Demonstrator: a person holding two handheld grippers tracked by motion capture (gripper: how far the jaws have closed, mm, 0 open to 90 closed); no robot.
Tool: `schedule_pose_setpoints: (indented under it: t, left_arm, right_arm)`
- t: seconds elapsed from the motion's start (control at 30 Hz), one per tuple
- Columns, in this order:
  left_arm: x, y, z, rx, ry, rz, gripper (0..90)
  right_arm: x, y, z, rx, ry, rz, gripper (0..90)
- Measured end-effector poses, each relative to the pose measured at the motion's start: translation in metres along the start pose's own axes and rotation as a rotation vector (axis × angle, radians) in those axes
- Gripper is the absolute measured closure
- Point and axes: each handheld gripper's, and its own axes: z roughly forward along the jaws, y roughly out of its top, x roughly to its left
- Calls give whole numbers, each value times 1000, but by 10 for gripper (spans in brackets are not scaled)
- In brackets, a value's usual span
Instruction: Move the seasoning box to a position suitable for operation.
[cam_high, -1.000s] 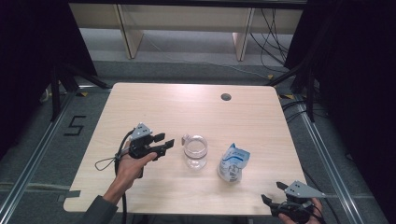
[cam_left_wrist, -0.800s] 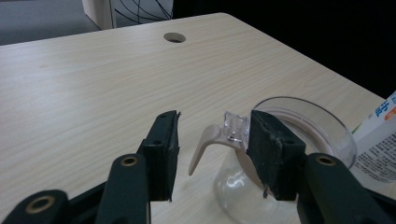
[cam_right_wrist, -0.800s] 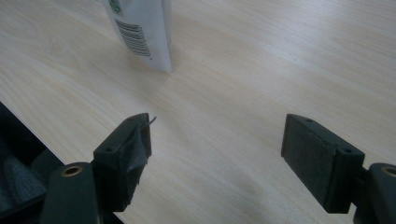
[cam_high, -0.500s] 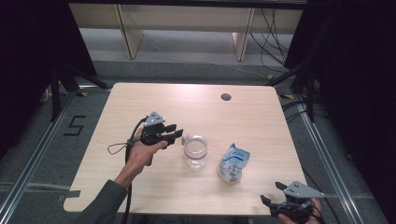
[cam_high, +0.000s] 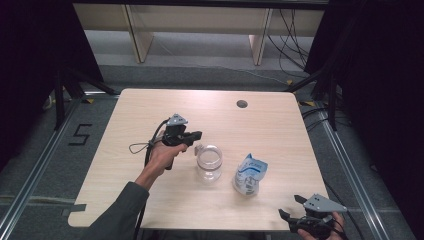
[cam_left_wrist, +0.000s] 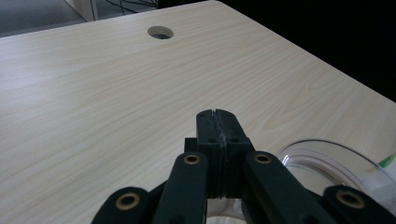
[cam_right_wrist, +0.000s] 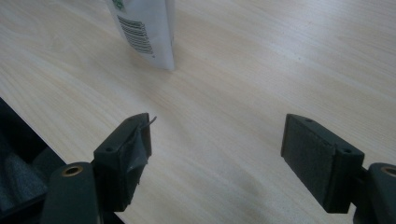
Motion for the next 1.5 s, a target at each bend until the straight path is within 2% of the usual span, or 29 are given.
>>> schedule_pose_setpoints:
  t: [0.13, 0.23, 0.27, 0.3, 0.33, 0.4, 0.43, 0.57, 0.6, 0.67, 0.77, 0.8, 0.87, 0.97, 1.0, 1.03, 1.07, 1.13, 1.17, 1.2, 1.23, 1.27, 1.3, 1.37, 1.4, 1.43, 1.47, 1.5]
  left_arm:
    - [-4, 2, 4, 30, -7, 19, 888]
    - [-7, 1, 6, 57, 8, 36, 888]
    - [-8, 0, 6, 54, -3, 37, 888]
    - [-7, 0, 4, 78, 2, 57, 888]
    - [-8, 0, 3, 76, 6, 50, 887]
    - [-8, -1, 3, 63, 10, 53, 887]
    - [-8, 0, 1, 81, 5, 54, 887]
    - [-8, 0, -1, 91, 16, 63, 887]
    - [-8, 0, -2, 94, 11, 54, 885]
    - [-7, -1, -5, 106, 8, 65, 883]
    - [-5, -4, -11, 103, 7, 42, 881]
    - [-4, -7, -15, 86, 2, 21, 881]
    - [-3, -10, -20, 86, -1, 2, 878]
    - [-1, -13, -25, 82, 0, 0, 872]
    - [-1, -15, -28, 83, 5, -2, 869]
    - [-1, -17, -32, 81, 6, -12, 866]
    - [-1, -17, -32, 81, 6, -12, 866]
    - [-1, -19, -35, 77, 7, -11, 867]
    - [-1, -21, -37, 75, 9, -13, 867]
    - [-1, -22, -38, 73, 6, -17, 867]
    - [-2, -24, -40, 71, 7, -21, 867]
    - [-2, -24, -42, 69, 9, -20, 867]
    - [-2, -25, -43, 65, 7, -27, 867]
    - [-3, -26, -44, 63, 16, -24, 865]
    - [-3, -27, -45, 61, 10, -36, 865]
    - [-3, -28, -46, 56, 5, -41, 851]
    - [-3, -29, -47, 49, -6, -56, 842]
    - [-3, -29, -50, 34, -16, -54, 793]
  right_arm:
    - [1, 0, 0, -2, 1, -3, 254]
    - [0, 0, 0, 0, 2, -4, 254]
    - [0, 1, 0, 0, 3, -1, 254]
    - [1, 1, 1, 5, 12, 10, 254]
    - [3, 1, 1, 10, 5, 22, 254]
    - [2, 0, 1, 16, 15, 12, 254]
    - [1, 0, 1, 10, 5, -15, 254]
    - [1, 0, 1, 5, 1, -14, 254]
    - [1, 0, 1, 9, 10, -4, 254]
    - [1, 0, 1, 5, 2, -15, 254]
    - [1, 0, 1, 8, 2, -15, 254]
    - [1, 0, 1, 6, 2, -18, 254]
    - [1, 0, 1, 8, 2, -18, 254]
    - [1, 0, 1, 11, 4, -17, 255]
    - [3, 0, 1, 16, 10, 6, 256]
    - [4, 0, 1, 18, 10, 8, 256]
    - [2, 0, 2, 11, 5, -21, 256]
    - [2, 0, 2, 12, 5, -21, 256]
    - [5, 0, 2, 24, 18, 22, 256]
    - [3, 0, 3, 15, 17, -9, 256]
    - [4, 0, 2, 22, 19, 5, 256]
    - [3, 0, 2, 25, 26, -1, 257]
    - [3, 0, 2, 15, 8, -12, 257]
    - [2, 0, 2, 14, 7, -17, 257]
    - [2, 0, 2, 14, 8, -18, 257]
    - [4, -1, 2, 24, 15, 9, 257]
    - [3, 0, 2, 20, 19, -6, 257]
    - [2, 0, 1, 13, 1, -19, 257]
